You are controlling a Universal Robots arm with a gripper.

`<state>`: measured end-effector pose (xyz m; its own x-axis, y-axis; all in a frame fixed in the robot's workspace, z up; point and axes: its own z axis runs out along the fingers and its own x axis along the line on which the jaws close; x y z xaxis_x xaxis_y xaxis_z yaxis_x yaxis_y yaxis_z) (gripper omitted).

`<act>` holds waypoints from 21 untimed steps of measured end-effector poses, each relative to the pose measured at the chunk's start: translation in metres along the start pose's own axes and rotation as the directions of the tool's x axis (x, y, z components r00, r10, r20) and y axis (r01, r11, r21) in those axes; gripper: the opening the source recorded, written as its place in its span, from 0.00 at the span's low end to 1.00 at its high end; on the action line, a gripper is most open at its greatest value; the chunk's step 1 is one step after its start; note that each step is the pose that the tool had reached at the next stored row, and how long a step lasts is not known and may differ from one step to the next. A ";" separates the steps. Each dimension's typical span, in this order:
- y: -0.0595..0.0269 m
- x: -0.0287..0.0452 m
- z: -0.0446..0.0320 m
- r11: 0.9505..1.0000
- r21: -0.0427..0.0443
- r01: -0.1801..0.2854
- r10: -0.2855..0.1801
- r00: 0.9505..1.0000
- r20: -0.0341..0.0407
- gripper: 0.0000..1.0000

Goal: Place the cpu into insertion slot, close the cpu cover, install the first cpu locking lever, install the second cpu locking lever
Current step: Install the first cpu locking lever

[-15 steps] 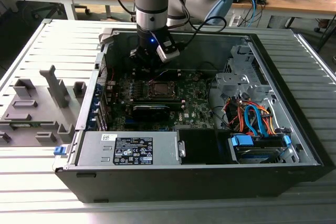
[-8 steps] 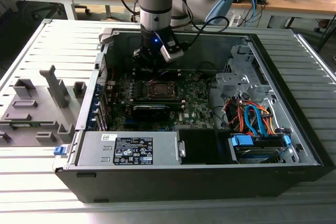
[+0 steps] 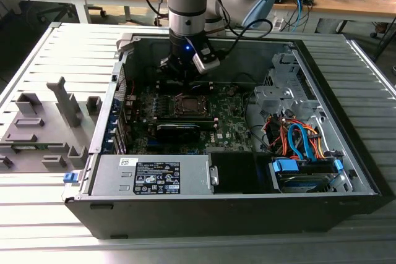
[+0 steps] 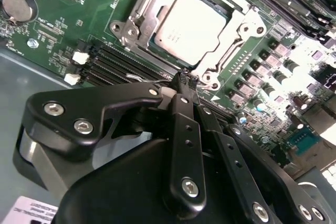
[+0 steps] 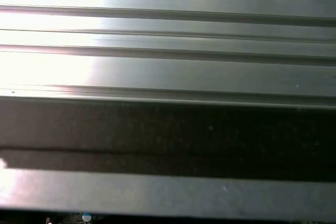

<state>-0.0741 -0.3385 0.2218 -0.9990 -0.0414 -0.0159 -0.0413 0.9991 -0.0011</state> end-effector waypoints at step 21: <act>0.0008 0.0147 -0.0002 1.000 0.000 0.002 -0.002 1.000 0.009 0.11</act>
<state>-0.0888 -0.3383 0.2218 -0.9988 -0.0430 -0.0244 -0.0430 0.9991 -0.0014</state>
